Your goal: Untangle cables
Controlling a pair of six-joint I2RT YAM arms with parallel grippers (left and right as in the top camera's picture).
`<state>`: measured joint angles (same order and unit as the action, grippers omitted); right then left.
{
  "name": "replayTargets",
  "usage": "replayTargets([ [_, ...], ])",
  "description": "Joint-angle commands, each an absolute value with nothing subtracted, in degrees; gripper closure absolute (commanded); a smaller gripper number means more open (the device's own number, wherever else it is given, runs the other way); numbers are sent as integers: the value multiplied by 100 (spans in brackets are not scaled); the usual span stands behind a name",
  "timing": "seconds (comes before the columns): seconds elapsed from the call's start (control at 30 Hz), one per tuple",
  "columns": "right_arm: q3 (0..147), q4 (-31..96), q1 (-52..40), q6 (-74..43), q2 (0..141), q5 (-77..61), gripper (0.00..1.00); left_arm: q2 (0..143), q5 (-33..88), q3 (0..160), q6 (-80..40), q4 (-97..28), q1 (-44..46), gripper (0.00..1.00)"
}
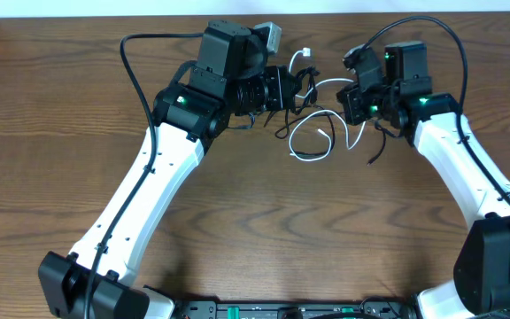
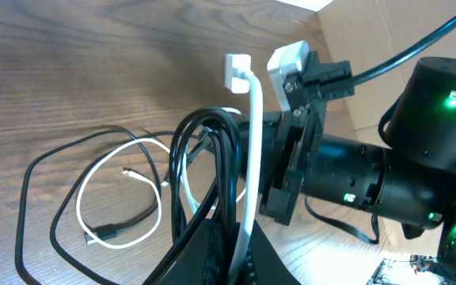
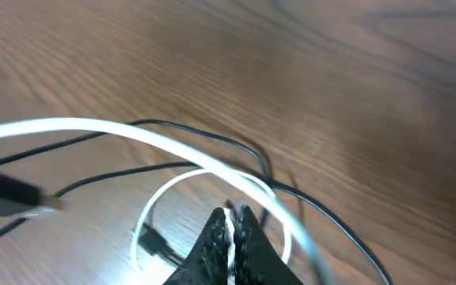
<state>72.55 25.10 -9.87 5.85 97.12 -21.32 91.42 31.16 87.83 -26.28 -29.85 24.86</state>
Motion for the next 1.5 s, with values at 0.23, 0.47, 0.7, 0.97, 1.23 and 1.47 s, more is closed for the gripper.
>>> replayTargets([
  [0.23, 7242, 2646, -696, 602, 9721, -2005, 97, 9330, 2329, 8597, -1986, -3586, 2622, 92],
  [0.47, 7242, 2709, -696, 602, 9719, -2008, 97, 10206, 2731, 8416, -1712, -3658, 2628, 92],
  [0.7, 7242, 2818, -711, 685, 9721, -2156, 88, 10580, 3068, 8416, -1243, -3675, 2606, 92],
  [0.97, 7242, 2978, -825, 1280, 10007, -2827, 61, 10582, 3070, 8416, -1249, -3693, 2556, 88],
  [1.23, 7242, 3004, -840, 1682, 10691, -3940, 56, 10582, 3070, 8416, -1251, -3708, 2556, 87],
  [1.47, 7242, 2976, -858, 1678, 10781, -3962, 64, 10582, 3068, 8416, -1249, -3706, 2556, 87],
])
